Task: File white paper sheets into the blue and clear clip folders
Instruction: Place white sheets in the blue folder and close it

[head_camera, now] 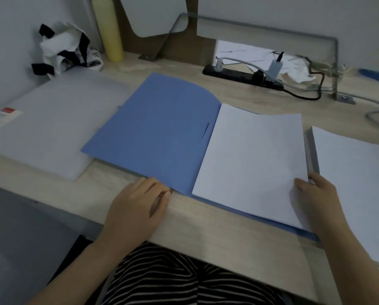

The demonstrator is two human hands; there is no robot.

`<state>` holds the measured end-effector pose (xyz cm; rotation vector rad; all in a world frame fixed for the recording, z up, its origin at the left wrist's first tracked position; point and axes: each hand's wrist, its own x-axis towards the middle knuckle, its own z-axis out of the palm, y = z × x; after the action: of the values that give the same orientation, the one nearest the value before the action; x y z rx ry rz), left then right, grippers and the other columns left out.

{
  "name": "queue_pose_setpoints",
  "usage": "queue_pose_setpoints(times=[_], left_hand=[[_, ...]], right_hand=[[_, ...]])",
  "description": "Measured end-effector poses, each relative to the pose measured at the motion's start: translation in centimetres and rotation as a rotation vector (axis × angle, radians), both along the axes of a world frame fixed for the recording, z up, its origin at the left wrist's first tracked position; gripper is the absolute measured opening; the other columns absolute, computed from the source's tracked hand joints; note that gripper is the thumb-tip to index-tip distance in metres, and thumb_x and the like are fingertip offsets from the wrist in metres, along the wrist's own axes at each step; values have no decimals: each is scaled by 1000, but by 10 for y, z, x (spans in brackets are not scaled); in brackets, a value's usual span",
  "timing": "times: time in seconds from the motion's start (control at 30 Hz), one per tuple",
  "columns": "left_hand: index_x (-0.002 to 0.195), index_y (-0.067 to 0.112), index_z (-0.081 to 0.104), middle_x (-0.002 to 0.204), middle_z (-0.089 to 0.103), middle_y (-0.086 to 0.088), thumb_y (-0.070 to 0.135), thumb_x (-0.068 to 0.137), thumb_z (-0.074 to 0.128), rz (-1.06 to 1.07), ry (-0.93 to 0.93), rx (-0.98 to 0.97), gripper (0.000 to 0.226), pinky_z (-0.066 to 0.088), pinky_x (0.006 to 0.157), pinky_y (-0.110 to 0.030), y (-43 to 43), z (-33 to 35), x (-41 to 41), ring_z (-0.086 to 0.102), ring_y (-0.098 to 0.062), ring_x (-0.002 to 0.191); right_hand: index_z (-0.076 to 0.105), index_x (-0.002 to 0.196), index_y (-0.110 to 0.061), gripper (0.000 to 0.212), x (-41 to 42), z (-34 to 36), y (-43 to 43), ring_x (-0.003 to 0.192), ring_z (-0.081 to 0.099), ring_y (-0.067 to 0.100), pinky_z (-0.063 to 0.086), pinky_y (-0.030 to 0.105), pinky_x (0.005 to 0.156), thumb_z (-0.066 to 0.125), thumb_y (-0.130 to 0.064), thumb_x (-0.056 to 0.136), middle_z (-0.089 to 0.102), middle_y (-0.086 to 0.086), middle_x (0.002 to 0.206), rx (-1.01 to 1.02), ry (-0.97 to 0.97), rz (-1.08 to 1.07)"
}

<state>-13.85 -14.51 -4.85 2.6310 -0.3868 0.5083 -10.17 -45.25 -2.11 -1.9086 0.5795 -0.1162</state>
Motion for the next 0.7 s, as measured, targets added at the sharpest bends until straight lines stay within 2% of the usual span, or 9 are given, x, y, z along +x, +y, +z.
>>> queue_pose_setpoints(times=[0.07,0.13,0.2,0.27,0.33,0.4,0.5,0.63,0.7], left_hand=[[89,13,72,88,71,1,31,89,45,50,14,0,32,39,73,-22,6,-3,-6,50,-6,82],[108,12,68,108,70,-2,47,93,35,106,107,28,51,35,90,-22,7,-5,-8,50,-7,101],[129,17,54,129,59,2,62,89,22,131,221,40,68,25,105,-20,6,-6,-6,43,-8,120],[140,26,37,139,42,16,70,81,19,107,291,-9,75,19,112,-21,0,-7,2,33,-6,130],[142,30,32,140,35,20,75,76,20,76,304,-85,81,15,113,-19,-11,-6,12,25,-3,132],[141,28,35,144,36,15,74,76,28,48,294,-151,80,13,111,-17,-24,-3,20,23,0,131],[136,24,41,141,39,14,53,88,46,10,283,-190,57,12,107,-13,-35,-3,26,19,4,124],[126,21,51,133,44,14,46,90,45,-5,277,-201,45,16,105,-13,-38,-6,28,24,2,122],[123,19,53,127,48,13,39,92,49,-13,277,-213,37,19,99,-11,-37,-8,29,30,-1,119]], right_hand=[[61,99,-14,18,0,0,1,85,53,24,40,28,74,45,-9,91,59,3,90,-7,-10,-4],[60,108,-15,22,-1,0,2,92,55,25,39,31,82,46,-10,91,60,4,100,-7,-16,-8],[60,109,-15,22,-1,-1,1,94,55,25,41,32,85,47,-11,91,60,3,101,0,-15,-17],[59,107,-15,20,0,-2,0,92,54,24,40,34,87,47,-11,91,60,2,96,1,-9,-16],[57,104,-17,17,2,-2,0,93,53,23,40,36,90,47,-12,92,58,3,99,1,-4,-12],[56,103,-18,15,6,-1,-1,96,52,23,39,37,93,47,-12,92,57,3,105,8,5,-10],[56,102,-16,13,8,-2,-2,97,53,24,39,36,92,47,-13,92,58,4,107,7,22,-6],[56,116,-16,26,9,-4,-2,105,55,27,40,40,99,48,-17,92,59,5,116,12,52,-30],[55,118,-14,26,8,-3,-1,102,53,26,40,37,93,48,-16,92,58,5,113,6,53,-34]])
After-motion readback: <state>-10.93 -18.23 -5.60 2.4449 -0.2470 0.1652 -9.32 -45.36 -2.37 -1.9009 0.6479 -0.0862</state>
